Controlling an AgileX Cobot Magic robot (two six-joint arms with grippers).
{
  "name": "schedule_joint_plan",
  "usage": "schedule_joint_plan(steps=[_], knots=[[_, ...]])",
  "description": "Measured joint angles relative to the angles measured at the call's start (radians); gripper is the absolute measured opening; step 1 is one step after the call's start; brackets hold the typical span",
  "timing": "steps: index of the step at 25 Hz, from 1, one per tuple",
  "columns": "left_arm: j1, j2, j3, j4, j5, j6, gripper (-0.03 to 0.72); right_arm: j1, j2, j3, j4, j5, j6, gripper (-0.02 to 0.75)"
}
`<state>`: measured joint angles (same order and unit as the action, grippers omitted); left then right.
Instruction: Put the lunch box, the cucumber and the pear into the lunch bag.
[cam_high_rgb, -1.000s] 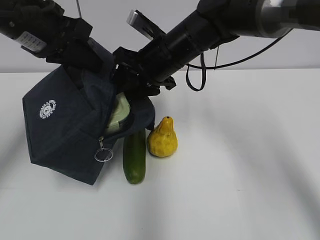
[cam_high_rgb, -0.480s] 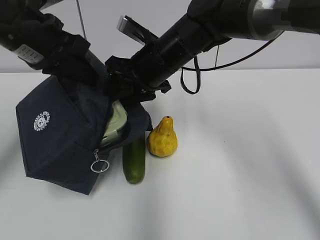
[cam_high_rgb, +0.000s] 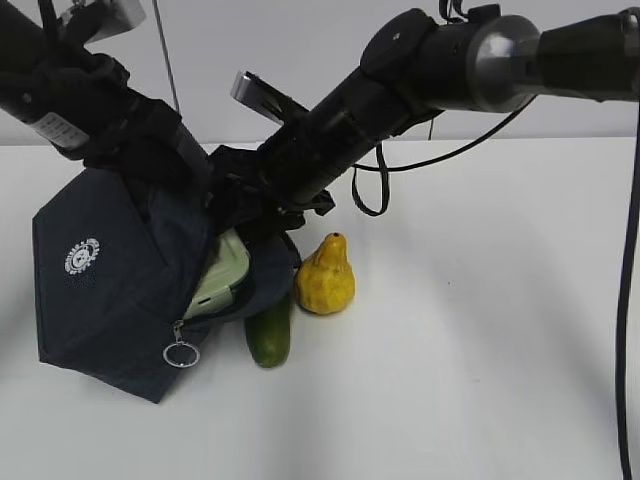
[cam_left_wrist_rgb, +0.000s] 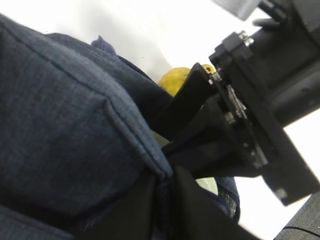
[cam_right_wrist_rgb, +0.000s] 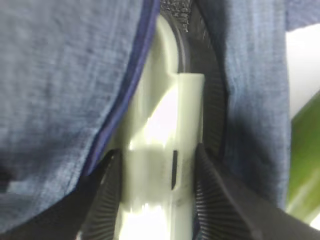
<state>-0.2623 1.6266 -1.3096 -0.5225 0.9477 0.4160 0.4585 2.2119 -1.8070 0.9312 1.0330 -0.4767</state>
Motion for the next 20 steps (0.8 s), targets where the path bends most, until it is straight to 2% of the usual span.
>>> schedule_joint_plan(steps=[9, 14, 20], knots=[[0.000, 0.000, 0.014, 0.011, -0.010, 0.015, 0.022, 0.000, 0.000, 0.000, 0.017, -0.008, -0.034, 0.350], [0.000, 0.000, 0.014, -0.004, -0.011, 0.028, 0.022, 0.000, 0.000, -0.005, 0.047, -0.006, -0.050, 0.495], [0.000, 0.000, 0.016, -0.004, -0.011, 0.032, 0.022, 0.000, 0.000, -0.017, 0.033, 0.006, -0.058, 0.524]])
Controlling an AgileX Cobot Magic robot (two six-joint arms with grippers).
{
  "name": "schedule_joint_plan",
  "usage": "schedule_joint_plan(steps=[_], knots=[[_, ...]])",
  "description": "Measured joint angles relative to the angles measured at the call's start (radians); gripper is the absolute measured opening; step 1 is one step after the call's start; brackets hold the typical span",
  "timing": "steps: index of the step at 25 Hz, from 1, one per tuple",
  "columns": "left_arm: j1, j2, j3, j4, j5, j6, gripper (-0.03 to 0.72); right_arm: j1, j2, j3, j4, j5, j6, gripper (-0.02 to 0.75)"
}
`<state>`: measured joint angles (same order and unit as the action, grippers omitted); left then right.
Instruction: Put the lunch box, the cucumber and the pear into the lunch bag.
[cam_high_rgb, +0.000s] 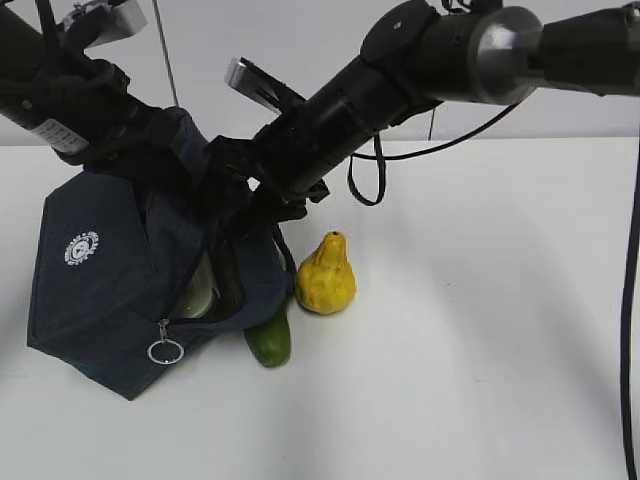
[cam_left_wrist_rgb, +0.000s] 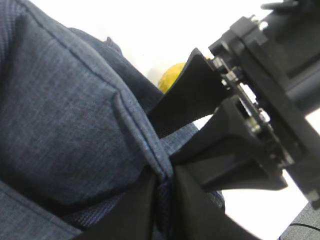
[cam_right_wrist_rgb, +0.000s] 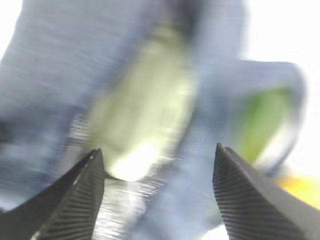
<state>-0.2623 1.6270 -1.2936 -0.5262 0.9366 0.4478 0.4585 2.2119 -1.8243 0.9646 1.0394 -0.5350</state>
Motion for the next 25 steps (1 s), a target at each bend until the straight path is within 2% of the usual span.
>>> schedule_joint_plan(steps=[4, 9, 11, 17, 23, 25], knots=[[0.021, 0.000, 0.000, -0.007, -0.001, 0.000, 0.022, -0.002, 0.000, -0.065, -0.096, 0.028, 0.036, 0.526], [0.050, 0.000, 0.000, -0.010, 0.001, 0.000, 0.022, -0.002, 0.000, -0.154, -0.349, 0.058, 0.185, 0.528], [0.051, 0.000, 0.000, -0.012, 0.004, 0.000, 0.022, -0.002, 0.000, -0.157, -0.389, 0.071, 0.204, 0.528], [0.051, 0.000, 0.000, -0.013, 0.006, 0.000, 0.022, -0.002, 0.014, -0.157, -0.419, 0.098, 0.227, 0.512], [0.051, 0.000, 0.000, -0.015, 0.007, 0.000, 0.022, -0.002, 0.076, -0.157, -0.407, 0.123, 0.225, 0.433], [0.051, 0.000, 0.000, -0.015, 0.007, 0.001, 0.022, -0.002, 0.082, -0.157, -0.395, 0.123, 0.220, 0.386]])
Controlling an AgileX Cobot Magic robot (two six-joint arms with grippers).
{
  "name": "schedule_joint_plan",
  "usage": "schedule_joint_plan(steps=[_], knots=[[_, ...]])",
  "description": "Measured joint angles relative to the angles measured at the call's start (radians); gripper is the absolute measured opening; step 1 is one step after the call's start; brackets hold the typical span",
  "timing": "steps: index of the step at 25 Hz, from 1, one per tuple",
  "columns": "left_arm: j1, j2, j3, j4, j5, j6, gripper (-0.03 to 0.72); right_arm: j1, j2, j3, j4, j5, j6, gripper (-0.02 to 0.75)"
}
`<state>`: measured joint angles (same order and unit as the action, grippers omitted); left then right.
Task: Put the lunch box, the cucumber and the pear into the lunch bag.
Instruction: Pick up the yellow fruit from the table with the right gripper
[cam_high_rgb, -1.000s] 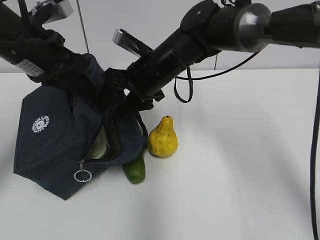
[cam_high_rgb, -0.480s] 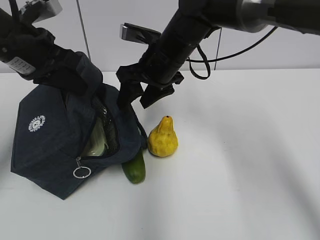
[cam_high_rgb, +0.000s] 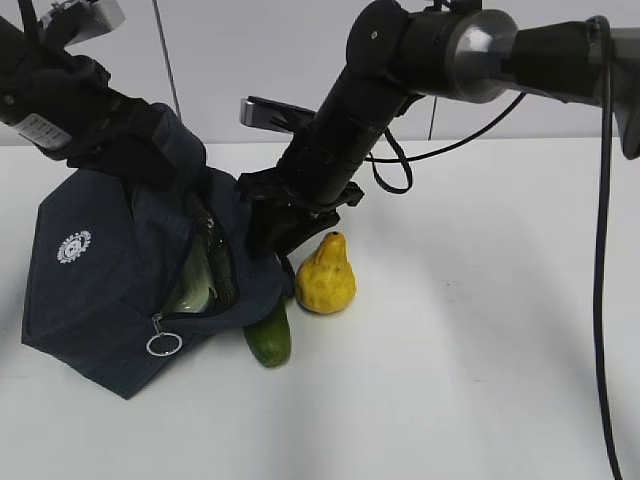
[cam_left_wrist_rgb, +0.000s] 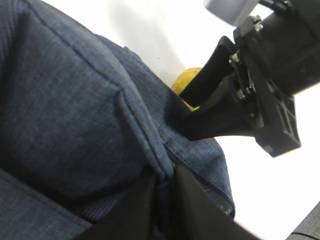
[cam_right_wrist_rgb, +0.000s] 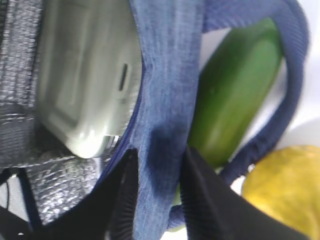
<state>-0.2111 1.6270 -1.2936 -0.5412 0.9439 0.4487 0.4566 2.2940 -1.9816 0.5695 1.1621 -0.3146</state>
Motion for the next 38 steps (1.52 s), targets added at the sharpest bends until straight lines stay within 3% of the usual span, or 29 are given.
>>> schedule_joint_plan(steps=[9, 10, 11, 12, 14, 20, 28, 38], knots=[[0.000, 0.000, 0.000, -0.001, -0.001, 0.002, 0.022, 0.000, 0.004, 0.000, 0.084, 0.006, -0.056, 0.163], [0.000, 0.000, 0.000, -0.001, -0.001, 0.002, 0.022, 0.000, 0.004, -0.004, 0.086, 0.010, -0.058, 0.104], [0.000, 0.000, 0.000, -0.001, -0.001, 0.002, 0.022, 0.000, 0.004, -0.004, 0.086, 0.010, -0.058, 0.104], [0.000, 0.000, 0.000, -0.001, -0.001, 0.002, 0.022, 0.000, 0.006, -0.013, 0.088, 0.020, -0.060, 0.038], [0.000, 0.000, 0.000, -0.001, -0.001, 0.002, 0.022, 0.000, 0.008, -0.039, 0.091, 0.039, -0.063, 0.013], [0.011, -0.016, 0.000, 0.005, 0.004, 0.002, 0.022, 0.000, 0.008, -0.116, 0.093, 0.060, -0.048, 0.006], [0.110, -0.044, 0.000, 0.005, 0.045, 0.003, 0.022, 0.000, -0.010, -0.141, 0.095, 0.067, -0.024, 0.005], [0.116, -0.046, 0.000, 0.057, 0.067, -0.023, 0.022, 0.008, -0.044, -0.191, 0.101, 0.078, -0.013, 0.004]])
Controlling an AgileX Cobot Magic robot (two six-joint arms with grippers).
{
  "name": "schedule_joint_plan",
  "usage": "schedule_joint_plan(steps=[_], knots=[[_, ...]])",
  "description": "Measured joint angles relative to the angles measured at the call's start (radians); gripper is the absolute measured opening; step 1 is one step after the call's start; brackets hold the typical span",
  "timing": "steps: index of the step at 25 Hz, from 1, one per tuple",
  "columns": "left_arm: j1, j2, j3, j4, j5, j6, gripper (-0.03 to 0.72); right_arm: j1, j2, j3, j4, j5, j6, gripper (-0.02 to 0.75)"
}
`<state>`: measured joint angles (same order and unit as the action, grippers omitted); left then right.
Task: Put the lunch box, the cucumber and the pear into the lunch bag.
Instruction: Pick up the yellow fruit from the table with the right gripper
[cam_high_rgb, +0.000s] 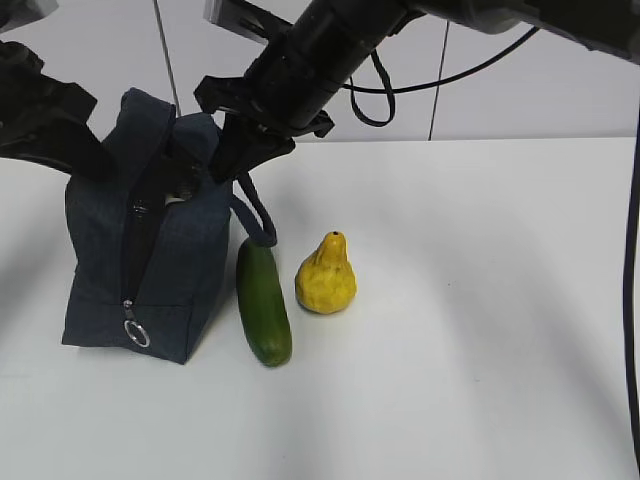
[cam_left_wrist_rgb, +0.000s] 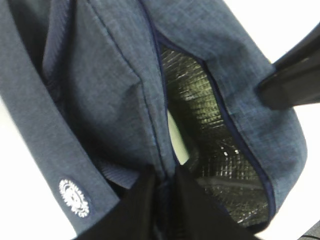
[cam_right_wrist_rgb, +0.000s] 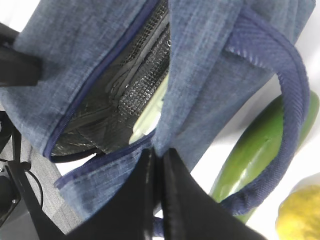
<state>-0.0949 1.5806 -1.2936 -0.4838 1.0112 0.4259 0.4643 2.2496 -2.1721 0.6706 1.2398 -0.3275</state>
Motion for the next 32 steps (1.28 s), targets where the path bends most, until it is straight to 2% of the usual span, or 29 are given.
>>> schedule_joint_plan(steps=[8, 15, 18, 20, 21, 22, 23, 24, 26, 29, 31, 32], knots=[[0.006, 0.000, 0.000, 0.086, 0.001, -0.056, 0.022, 0.010, 0.000, 0.000, 0.002, 0.002, 0.007, 0.004], [0.065, 0.000, 0.035, 0.097, -0.013, -0.066, 0.022, 0.013, 0.000, 0.000, 0.006, 0.002, 0.003, 0.005], [0.067, 0.000, 0.056, 0.081, -0.024, -0.064, 0.022, 0.013, 0.000, 0.000, 0.023, 0.002, -0.012, 0.094], [0.067, 0.000, 0.059, 0.073, -0.030, -0.062, 0.022, 0.013, -0.002, 0.000, 0.033, 0.000, -0.020, 0.200], [0.067, 0.000, 0.060, 0.072, -0.030, -0.062, 0.022, 0.013, -0.002, 0.000, 0.033, -0.001, -0.024, 0.200], [0.067, -0.001, 0.061, 0.072, -0.030, -0.062, 0.022, 0.013, -0.006, -0.002, 0.040, -0.001, -0.026, 0.353], [0.067, -0.002, 0.063, 0.072, -0.030, -0.062, 0.022, 0.013, -0.006, -0.002, 0.040, -0.001, -0.026, 0.353], [0.067, -0.005, 0.063, 0.072, -0.032, -0.062, 0.022, 0.013, -0.008, -0.006, 0.040, -0.001, -0.026, 0.440], [0.067, -0.013, 0.065, 0.072, -0.037, -0.062, 0.022, 0.013, -0.010, -0.019, 0.040, -0.001, -0.028, 0.489], [0.067, -0.025, 0.065, 0.072, -0.041, -0.062, 0.022, 0.013, -0.010, -0.054, 0.034, -0.001, -0.020, 0.508], [0.067, -0.028, 0.065, 0.072, -0.042, -0.062, 0.022, 0.013, -0.013, -0.072, -0.022, -0.001, 0.030, 0.510], [0.067, -0.028, 0.065, 0.072, -0.042, -0.062, 0.022, 0.013, -0.015, -0.077, -0.099, -0.001, 0.083, 0.510]])
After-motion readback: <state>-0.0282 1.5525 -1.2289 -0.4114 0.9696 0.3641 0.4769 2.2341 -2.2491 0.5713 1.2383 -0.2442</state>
